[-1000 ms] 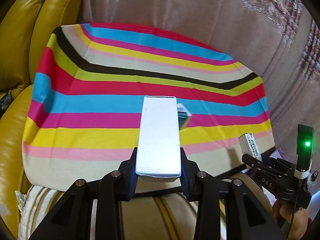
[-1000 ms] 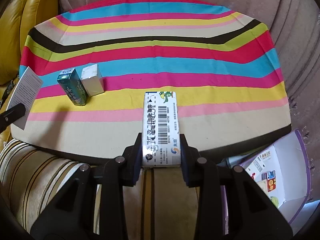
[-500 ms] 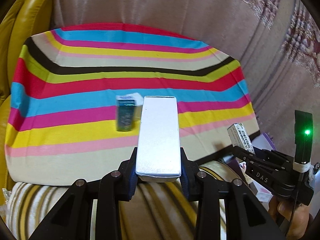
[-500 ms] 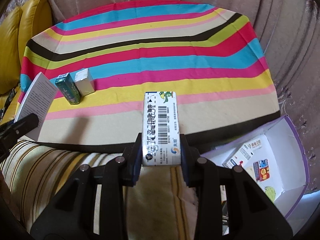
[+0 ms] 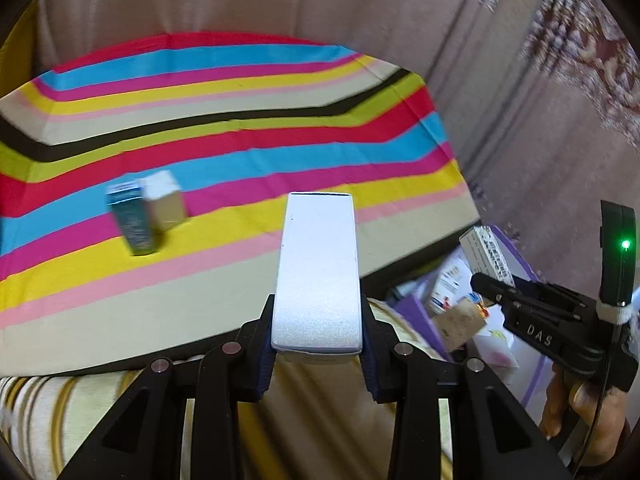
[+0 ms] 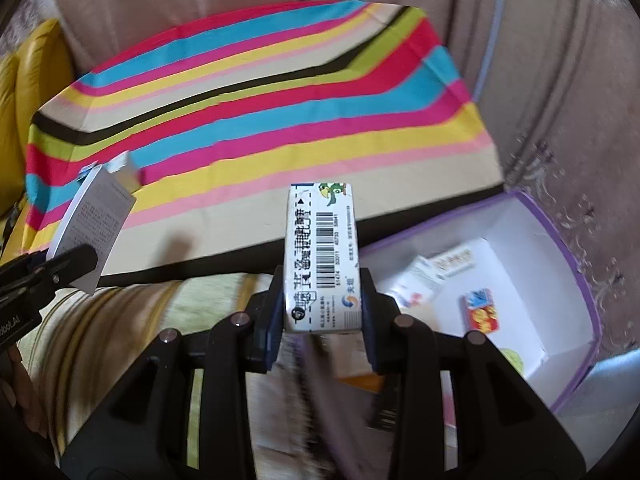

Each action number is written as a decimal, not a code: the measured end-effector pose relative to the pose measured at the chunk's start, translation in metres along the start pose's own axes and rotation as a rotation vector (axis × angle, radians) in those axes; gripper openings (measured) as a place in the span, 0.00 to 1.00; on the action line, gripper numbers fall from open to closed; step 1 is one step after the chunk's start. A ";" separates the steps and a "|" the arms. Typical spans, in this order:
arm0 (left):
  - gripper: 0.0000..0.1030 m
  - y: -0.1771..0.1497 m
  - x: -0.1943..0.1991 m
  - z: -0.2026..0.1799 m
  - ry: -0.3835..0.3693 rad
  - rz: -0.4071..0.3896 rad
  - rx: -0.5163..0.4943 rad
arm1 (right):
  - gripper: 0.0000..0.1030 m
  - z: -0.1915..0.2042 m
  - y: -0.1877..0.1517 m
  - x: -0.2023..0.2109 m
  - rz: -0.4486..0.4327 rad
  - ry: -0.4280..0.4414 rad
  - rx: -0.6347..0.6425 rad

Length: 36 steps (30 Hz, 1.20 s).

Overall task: Organize objects
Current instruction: 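Carry the white box and barcode box over the purple-rimmed box, then open both tools to drop the items into the purple-rimmed box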

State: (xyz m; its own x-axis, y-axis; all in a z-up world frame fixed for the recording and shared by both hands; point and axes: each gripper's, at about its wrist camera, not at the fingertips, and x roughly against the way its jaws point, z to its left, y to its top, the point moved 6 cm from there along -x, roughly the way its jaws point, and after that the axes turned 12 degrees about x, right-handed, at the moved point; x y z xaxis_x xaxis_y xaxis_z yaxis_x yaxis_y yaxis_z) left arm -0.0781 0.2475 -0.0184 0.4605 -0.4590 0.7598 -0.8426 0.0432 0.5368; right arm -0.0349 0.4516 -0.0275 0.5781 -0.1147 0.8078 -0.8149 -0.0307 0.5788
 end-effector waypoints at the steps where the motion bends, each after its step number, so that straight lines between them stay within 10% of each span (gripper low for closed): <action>1: 0.36 -0.002 -0.002 -0.005 -0.005 0.006 -0.010 | 0.36 -0.011 -0.003 0.001 0.001 -0.009 -0.017; 31: 0.39 -0.045 -0.096 -0.203 -0.266 0.243 -0.269 | 0.37 -0.173 -0.070 0.010 0.028 -0.165 -0.290; 36: 0.53 -0.042 -0.097 -0.198 -0.266 0.249 -0.231 | 0.63 -0.175 -0.071 0.011 0.029 -0.174 -0.290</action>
State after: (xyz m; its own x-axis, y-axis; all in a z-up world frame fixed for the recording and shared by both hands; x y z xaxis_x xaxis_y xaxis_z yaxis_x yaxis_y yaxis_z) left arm -0.0322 0.4663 -0.0416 0.1372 -0.6206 0.7720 -0.8204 0.3656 0.4397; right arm 0.0367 0.6258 -0.0401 0.5186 -0.2796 0.8080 -0.7708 0.2562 0.5833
